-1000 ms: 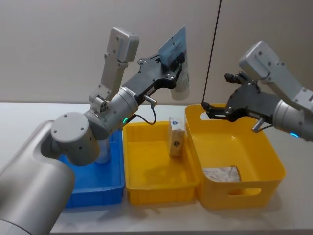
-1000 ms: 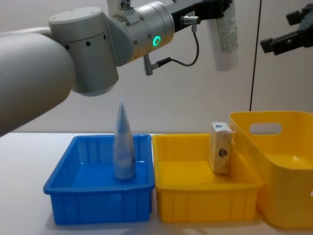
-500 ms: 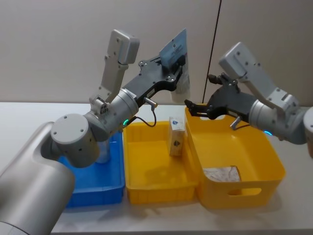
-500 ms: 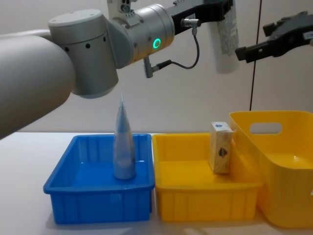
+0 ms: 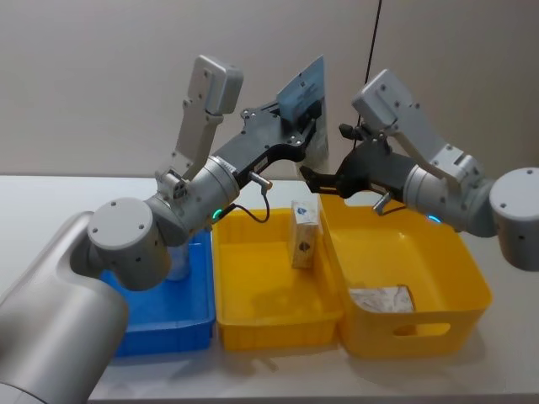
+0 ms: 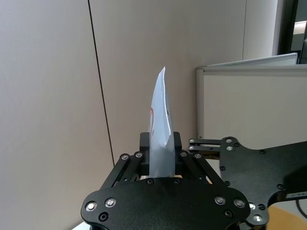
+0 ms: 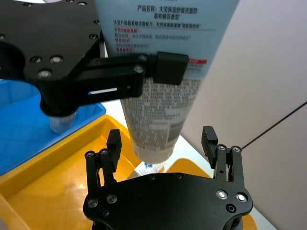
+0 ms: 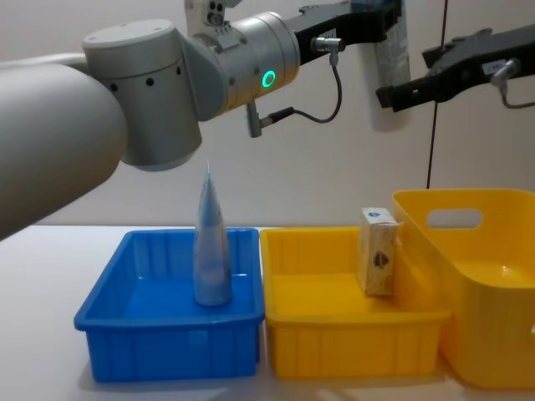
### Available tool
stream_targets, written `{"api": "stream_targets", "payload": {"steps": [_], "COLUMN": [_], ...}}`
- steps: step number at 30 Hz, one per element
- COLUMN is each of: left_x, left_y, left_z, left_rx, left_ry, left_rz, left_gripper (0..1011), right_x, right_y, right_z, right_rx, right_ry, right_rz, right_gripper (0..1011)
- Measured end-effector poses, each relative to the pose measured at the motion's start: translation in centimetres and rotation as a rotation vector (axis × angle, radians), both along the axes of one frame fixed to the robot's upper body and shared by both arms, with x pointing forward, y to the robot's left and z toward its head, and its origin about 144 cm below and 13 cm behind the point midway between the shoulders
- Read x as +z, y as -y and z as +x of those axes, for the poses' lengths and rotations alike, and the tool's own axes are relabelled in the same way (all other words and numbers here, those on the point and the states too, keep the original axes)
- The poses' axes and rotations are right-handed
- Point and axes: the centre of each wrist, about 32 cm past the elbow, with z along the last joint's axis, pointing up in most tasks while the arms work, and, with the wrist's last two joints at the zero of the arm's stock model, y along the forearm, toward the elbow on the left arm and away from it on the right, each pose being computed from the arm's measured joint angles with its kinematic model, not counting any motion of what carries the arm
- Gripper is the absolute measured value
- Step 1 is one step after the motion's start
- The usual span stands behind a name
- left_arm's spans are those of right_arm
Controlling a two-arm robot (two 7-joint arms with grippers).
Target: Bimanual collaborative sorting of washing and personal care products
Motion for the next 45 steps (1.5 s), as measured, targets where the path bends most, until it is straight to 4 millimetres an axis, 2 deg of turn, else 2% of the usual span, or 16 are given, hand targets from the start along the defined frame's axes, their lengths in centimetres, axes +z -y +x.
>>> {"api": "stream_targets", "payload": {"steps": [22, 25, 29, 30, 33, 35, 38, 45], "left_x": [-0.3, -0.3, -0.3, -0.3, -0.3, -0.3, -0.3, -0.3], "left_y": [-0.1, -0.1, -0.1, -0.1, -0.1, -0.2, -0.1, -0.1], "left_z": [0.1, 0.1, 0.1, 0.1, 0.1, 0.1, 0.1, 0.1], "left_rx": [0.000, 0.001, 0.001, 0.001, 0.002, 0.003, 0.003, 0.003], "left_ry": [0.000, 0.000, 0.001, 0.001, 0.001, 0.001, 0.002, 0.002], "left_rz": [0.012, 0.013, 0.014, 0.014, 0.015, 0.016, 0.016, 0.017], "left_gripper": [220, 220, 220, 220, 220, 220, 220, 220], "right_x": [-0.1, -0.1, -0.1, -0.1, -0.1, -0.1, -0.1, -0.1], "right_y": [-1.5, -1.7, -1.8, -1.8, -1.9, -1.9, -2.0, -2.0], "right_z": [2.5, 2.6, 2.8, 2.8, 2.9, 3.0, 3.0, 3.1], "right_rx": [0.025, 0.027, 0.029, 0.029, 0.030, 0.031, 0.033, 0.034], "right_ry": [-0.026, -0.031, -0.035, -0.036, -0.038, -0.040, -0.041, -0.043], "right_rz": [-0.007, -0.007, -0.007, -0.007, -0.007, -0.006, -0.006, -0.005], "right_gripper": [994, 945, 829, 829, 706, 680, 579, 472]}}
